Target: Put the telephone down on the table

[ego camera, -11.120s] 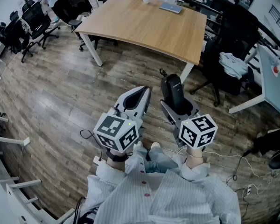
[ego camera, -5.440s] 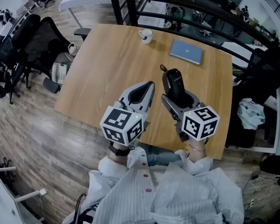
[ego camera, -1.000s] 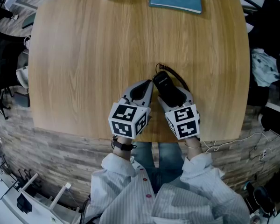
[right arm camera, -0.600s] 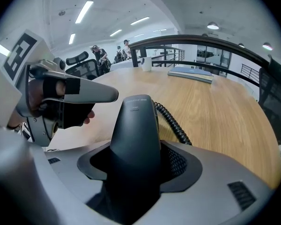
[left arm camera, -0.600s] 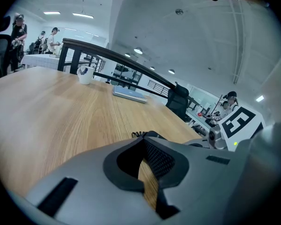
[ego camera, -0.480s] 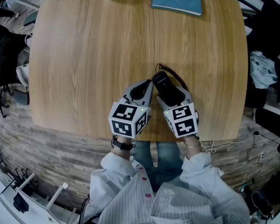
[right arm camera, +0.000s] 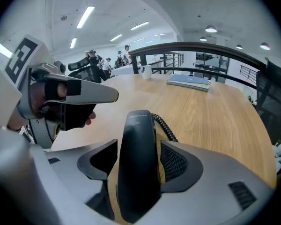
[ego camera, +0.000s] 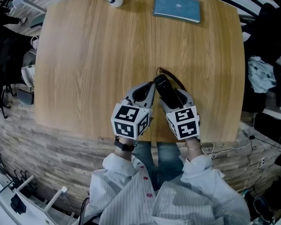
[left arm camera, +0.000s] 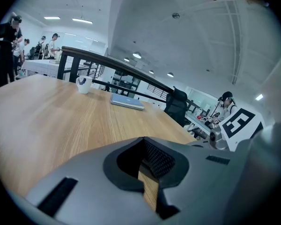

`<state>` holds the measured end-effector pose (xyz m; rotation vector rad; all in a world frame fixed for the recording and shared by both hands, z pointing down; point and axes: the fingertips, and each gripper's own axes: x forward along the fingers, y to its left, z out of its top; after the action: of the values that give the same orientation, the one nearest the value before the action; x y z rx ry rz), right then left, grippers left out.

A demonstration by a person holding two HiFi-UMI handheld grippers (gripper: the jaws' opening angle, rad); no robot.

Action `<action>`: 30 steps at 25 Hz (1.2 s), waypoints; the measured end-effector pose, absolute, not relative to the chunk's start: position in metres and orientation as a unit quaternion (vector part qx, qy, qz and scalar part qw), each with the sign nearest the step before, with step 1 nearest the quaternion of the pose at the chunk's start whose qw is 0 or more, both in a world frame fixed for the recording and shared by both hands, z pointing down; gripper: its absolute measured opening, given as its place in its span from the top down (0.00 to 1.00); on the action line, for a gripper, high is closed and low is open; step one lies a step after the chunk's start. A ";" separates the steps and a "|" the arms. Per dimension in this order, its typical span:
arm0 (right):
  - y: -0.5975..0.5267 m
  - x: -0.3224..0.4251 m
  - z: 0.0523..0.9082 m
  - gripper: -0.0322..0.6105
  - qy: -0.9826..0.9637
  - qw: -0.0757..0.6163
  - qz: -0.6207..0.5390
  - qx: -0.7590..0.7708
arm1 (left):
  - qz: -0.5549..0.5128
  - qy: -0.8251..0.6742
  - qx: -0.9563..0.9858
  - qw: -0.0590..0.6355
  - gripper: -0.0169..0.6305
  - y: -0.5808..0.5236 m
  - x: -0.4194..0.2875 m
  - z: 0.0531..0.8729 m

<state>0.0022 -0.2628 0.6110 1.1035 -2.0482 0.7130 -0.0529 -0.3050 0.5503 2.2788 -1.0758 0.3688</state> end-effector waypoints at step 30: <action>-0.259 -0.008 0.415 0.62 -0.861 0.169 0.206 0.432 | 0.066 -0.406 0.892 0.188 0.96 -0.285 -0.040 0.386</action>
<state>-0.0083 -0.2593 0.4150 1.2280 -2.4485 0.5864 -0.0402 -0.2852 0.3859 2.5096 -1.1433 0.1844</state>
